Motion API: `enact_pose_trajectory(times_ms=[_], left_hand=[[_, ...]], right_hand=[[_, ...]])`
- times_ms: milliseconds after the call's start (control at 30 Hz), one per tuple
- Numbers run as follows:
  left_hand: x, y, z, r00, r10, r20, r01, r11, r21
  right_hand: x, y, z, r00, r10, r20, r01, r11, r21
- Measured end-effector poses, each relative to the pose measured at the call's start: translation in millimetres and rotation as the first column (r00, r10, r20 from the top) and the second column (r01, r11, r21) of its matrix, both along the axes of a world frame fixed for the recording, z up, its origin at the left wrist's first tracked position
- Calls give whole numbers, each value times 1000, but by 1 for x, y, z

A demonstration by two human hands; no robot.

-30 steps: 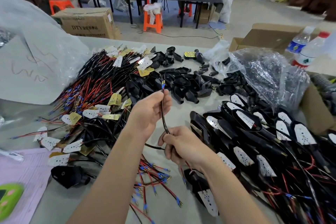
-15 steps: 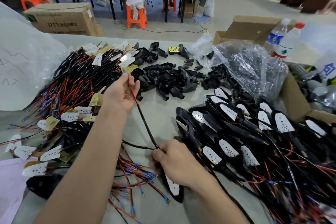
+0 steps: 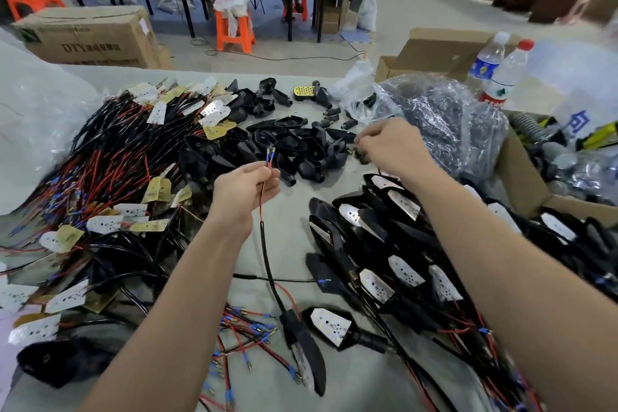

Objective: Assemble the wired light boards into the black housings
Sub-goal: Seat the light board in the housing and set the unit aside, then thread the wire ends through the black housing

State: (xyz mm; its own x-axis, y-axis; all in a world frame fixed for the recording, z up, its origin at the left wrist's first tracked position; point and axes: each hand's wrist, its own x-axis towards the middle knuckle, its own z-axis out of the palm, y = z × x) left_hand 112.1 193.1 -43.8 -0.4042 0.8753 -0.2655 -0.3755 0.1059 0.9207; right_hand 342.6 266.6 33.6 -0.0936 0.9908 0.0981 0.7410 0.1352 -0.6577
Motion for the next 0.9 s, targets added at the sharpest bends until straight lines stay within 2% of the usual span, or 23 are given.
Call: enact_pose_trajectory(times_ms=[33,100,200,267,500,567,733,900], left_hand=[[2,0,-4,1000,0,-24,0,1000,-4],[7,-3,-11,998,-17,-64,16,1000,-9],[11,-9,-23,994,-50,-98,49,999,-6],[12,-13,-32,994,-60,-88,61,998,9],[19,-12,-66,991,-43,-130,45,999,11],[18,-9,-68,990,-31,-136,33,999,12],[18,-7,-73,980,-11,-199,9,1000,-10],[25,-4,-73,962,6,-274,-19,999,-46]], right_hand=[[5,19,-1,990,10,139,-7,1000,-25],[17,46,-9,912,10,411,30,995,-92],[43,69,-36,759,58,649,63,985,-162],[58,76,-49,679,83,730,86,978,-191],[61,99,-62,518,202,831,34,966,-256],[62,101,-65,507,217,834,36,962,-272],[64,101,-72,561,162,812,33,976,-217],[62,99,-76,716,73,695,27,991,-132]])
